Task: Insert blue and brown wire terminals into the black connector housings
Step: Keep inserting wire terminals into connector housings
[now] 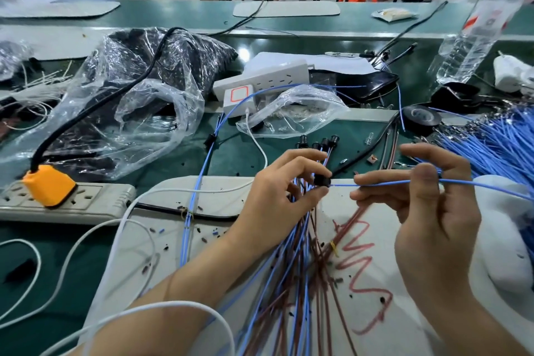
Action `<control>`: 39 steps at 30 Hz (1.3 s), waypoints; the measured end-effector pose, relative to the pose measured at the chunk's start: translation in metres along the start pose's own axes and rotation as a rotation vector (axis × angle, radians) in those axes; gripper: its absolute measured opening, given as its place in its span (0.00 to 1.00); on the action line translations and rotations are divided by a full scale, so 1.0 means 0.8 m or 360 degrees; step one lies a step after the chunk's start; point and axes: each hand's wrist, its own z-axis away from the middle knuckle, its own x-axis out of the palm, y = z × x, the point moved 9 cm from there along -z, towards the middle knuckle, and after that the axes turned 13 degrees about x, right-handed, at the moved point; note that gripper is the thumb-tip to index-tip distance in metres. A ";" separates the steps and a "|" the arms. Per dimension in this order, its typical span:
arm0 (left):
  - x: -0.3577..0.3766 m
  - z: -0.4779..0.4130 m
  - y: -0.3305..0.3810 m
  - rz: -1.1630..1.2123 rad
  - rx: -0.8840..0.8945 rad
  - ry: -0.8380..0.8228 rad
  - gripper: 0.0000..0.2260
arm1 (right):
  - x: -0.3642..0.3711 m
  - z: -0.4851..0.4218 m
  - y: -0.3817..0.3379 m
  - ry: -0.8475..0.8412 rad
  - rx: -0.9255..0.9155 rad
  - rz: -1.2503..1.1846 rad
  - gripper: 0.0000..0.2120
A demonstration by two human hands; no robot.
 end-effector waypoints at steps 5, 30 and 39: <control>0.000 0.001 -0.003 -0.0141 -0.0041 -0.0062 0.07 | 0.001 0.002 -0.002 -0.0005 -0.0007 -0.0048 0.12; 0.004 -0.003 0.012 -0.0280 0.0161 -0.0185 0.15 | 0.024 -0.008 0.045 -0.0266 0.0343 0.0024 0.15; 0.001 0.006 -0.018 -0.0081 -0.0133 -0.0003 0.18 | 0.039 -0.007 0.051 -0.0469 0.0402 0.0485 0.14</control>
